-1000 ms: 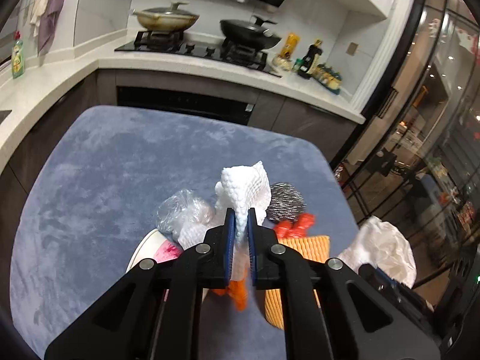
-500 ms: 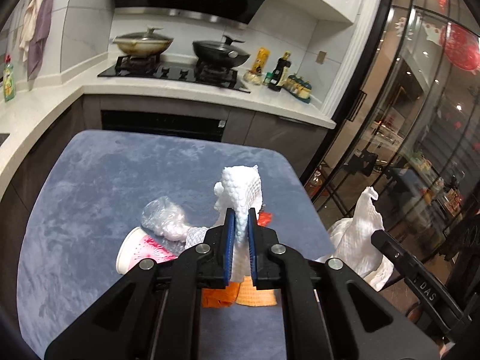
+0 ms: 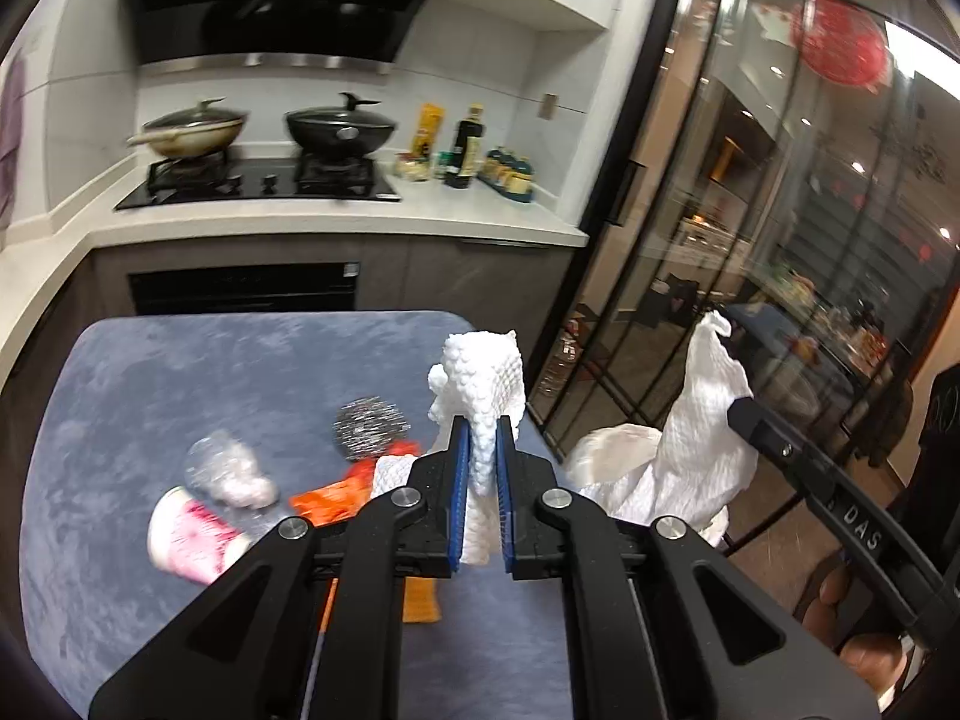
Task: Collect trash
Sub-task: 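Carry the white tissue to the bin and open the left gripper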
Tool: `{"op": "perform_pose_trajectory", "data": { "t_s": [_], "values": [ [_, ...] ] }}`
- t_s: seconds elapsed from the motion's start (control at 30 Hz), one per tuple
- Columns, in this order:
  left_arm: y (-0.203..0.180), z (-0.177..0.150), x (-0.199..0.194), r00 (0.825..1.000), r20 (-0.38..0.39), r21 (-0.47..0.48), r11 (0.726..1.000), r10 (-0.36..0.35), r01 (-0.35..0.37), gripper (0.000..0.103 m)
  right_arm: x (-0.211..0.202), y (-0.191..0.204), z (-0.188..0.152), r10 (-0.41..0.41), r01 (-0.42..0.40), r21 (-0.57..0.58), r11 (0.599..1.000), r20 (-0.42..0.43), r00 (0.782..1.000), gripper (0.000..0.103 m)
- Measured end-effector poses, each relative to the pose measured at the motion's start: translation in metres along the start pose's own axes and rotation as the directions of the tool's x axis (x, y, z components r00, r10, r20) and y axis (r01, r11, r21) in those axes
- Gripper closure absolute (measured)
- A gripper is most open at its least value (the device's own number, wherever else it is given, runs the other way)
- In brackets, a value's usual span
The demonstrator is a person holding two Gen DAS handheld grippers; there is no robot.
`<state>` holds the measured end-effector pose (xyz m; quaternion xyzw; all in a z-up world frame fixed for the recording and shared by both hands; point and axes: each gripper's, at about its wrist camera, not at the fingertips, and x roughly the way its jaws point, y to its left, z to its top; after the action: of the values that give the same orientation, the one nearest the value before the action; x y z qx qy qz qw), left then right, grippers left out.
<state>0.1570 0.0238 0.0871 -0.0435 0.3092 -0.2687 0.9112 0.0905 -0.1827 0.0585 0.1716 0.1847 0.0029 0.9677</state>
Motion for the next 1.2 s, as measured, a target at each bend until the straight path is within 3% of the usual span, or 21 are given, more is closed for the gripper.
{"op": "perform_pose_trajectory", "data": {
  "t_s": [0.33,0.57,0.63,0.73,0.77,0.97,1.2],
  "values": [
    [-0.077,0.004,0.040,0.993,-0.054,0.103,0.989,-0.103,0.108,0.095,-0.027,-0.061,0.025,-0.126,0.126,0.004,0.992,0.052,0.991,0.097],
    [-0.113,-0.003,0.069,0.988,-0.100,0.141,0.981,-0.121,0.135,0.095,-0.030,-0.109,0.024,-0.202,0.200,0.048,0.979,0.032,0.979,0.097],
    [-0.118,-0.007,0.075,0.986,-0.112,0.145,0.980,-0.120,0.136,0.095,-0.029,-0.118,0.016,-0.215,0.214,0.055,0.975,0.014,0.976,0.096],
    [-0.119,-0.016,0.083,0.985,-0.136,0.148,0.981,-0.106,0.126,0.095,-0.016,-0.137,-0.013,-0.232,0.237,0.085,0.968,-0.062,0.971,0.078],
    [-0.119,-0.017,0.086,0.984,-0.144,0.148,0.981,-0.101,0.122,0.095,-0.012,-0.142,-0.021,-0.236,0.243,0.090,0.966,-0.084,0.968,0.076],
    [-0.120,-0.033,0.113,0.975,-0.211,0.154,0.983,-0.069,0.103,0.095,0.007,-0.173,-0.071,-0.248,0.283,0.166,0.945,-0.204,0.947,0.077],
    [-0.147,-0.045,0.135,0.963,-0.255,0.201,0.970,-0.084,0.137,0.094,-0.004,-0.192,-0.083,-0.277,0.321,0.213,0.923,-0.210,0.938,0.075]
  ]
}}
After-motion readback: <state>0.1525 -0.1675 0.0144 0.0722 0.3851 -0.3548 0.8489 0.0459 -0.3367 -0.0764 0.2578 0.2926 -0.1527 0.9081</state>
